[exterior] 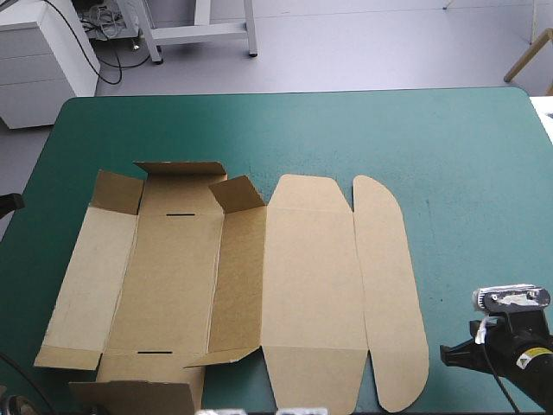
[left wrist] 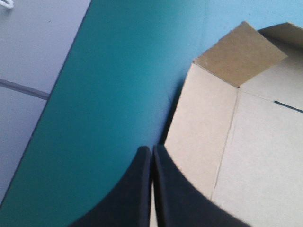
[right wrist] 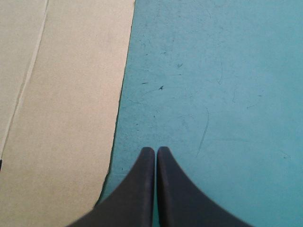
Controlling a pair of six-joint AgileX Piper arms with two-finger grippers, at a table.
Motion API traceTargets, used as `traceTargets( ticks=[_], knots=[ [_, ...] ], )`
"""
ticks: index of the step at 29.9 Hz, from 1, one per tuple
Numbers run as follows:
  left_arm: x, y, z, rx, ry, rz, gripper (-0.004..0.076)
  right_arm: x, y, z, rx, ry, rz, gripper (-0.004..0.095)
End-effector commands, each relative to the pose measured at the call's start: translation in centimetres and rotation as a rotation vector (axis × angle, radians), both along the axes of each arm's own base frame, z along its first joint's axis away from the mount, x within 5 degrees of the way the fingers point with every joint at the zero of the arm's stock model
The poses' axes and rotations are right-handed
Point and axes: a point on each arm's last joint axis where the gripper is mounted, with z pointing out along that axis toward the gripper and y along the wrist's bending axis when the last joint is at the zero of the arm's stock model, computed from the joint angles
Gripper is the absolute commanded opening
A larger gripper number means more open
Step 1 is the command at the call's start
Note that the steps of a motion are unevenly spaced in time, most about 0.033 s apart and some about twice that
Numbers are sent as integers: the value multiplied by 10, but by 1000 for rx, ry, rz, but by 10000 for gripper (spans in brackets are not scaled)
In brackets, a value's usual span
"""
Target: Fold the box
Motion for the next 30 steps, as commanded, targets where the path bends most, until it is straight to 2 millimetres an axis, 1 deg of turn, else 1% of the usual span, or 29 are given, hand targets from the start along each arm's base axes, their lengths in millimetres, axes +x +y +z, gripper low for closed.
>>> traceTargets(
  ticks=[1,3,6,12,18,26,28,30],
  knots=[
    [-12,2,11,17,-18,-15,-10,4,0,11,-2,-69,-4,-4],
    [-14,7,10,16,-11,0,-10,4,0,11,-2,-69,-4,-4],
    [-13,8,8,8,-10,1,-10,4,0,11,-2,-69,-4,-4],
    [-12,11,-2,34,36,-48,-10,4,0,11,-2,-69,-4,-4],
    [-15,16,-4,76,80,-33,-10,5,0,11,-5,-71,-1,-4],
    [-16,16,-5,67,83,-17,-8,5,0,11,-9,-71,3,-4],
    [-16,16,-5,67,83,-17,3,5,0,11,-9,-71,3,-4],
    [-16,16,-5,68,83,-18,60,5,0,11,-9,-71,3,-4]
  ],
)
